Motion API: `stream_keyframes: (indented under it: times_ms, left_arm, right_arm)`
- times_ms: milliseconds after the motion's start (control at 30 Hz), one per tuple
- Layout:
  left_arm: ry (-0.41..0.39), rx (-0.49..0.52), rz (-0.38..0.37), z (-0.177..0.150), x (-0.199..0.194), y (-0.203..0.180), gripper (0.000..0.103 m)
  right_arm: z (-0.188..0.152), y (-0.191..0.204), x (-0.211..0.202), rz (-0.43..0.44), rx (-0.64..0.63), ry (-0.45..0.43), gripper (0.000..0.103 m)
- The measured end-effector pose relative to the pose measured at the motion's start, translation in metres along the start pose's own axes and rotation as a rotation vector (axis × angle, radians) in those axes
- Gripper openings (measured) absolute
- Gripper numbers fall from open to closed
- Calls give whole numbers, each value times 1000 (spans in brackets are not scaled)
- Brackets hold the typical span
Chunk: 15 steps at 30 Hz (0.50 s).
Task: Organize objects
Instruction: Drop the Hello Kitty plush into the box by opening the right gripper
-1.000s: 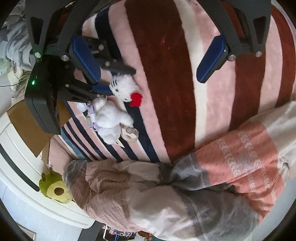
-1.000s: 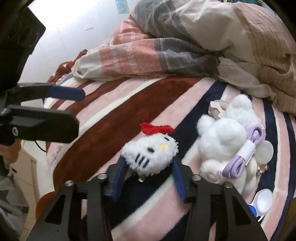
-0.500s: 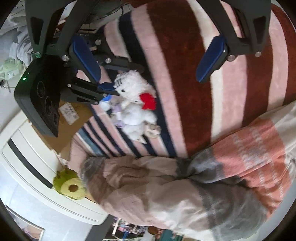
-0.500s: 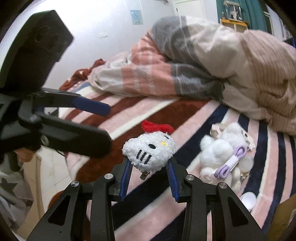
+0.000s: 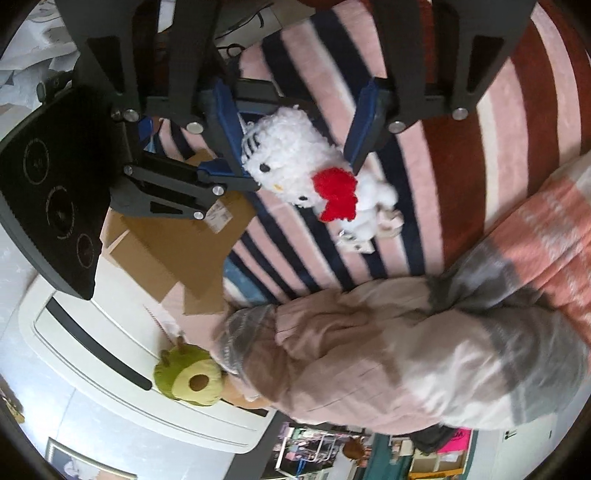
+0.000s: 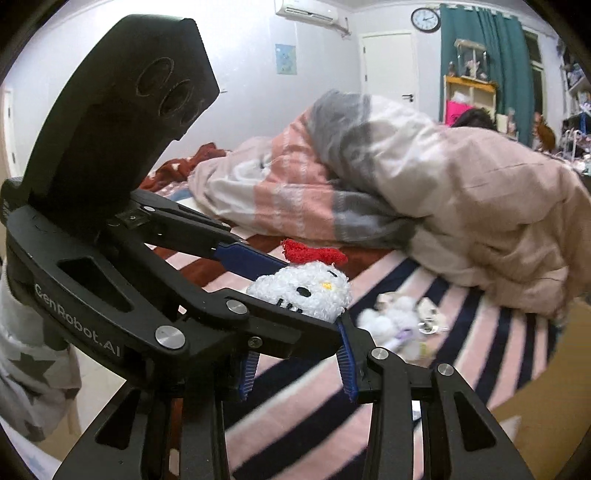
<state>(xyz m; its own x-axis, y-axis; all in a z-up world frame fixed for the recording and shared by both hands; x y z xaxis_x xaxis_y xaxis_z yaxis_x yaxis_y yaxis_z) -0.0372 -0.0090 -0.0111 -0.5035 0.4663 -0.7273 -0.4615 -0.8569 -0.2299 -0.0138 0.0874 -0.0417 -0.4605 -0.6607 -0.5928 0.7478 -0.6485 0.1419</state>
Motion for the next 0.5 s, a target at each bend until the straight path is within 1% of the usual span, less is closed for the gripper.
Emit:
stream_keyframes:
  times_ms: [233,500]
  left_arm:
    - [-27,78,-21,39,6,-52,48]
    - [-20,172,-45,86,36,-120,47]
  right_arm:
    - [7,-29,-50,-84,23,-44,32]
    - [0,-84,-109,-172,83,-77,32]
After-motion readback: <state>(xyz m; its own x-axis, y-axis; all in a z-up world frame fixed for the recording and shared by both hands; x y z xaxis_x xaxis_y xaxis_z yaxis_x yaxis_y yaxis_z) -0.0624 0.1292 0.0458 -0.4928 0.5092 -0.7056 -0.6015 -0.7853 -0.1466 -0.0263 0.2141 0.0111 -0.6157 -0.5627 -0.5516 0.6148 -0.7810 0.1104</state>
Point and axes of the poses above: each gripper's, at about its wrist camera, not at the fingertips, and x roughly the way its jaws point, y to its left, z to its top, the point moved 1 cm from there along x, roughly the way its jaws point, and after that the axes turned 6 degrees about x, right-handed, at the moved point
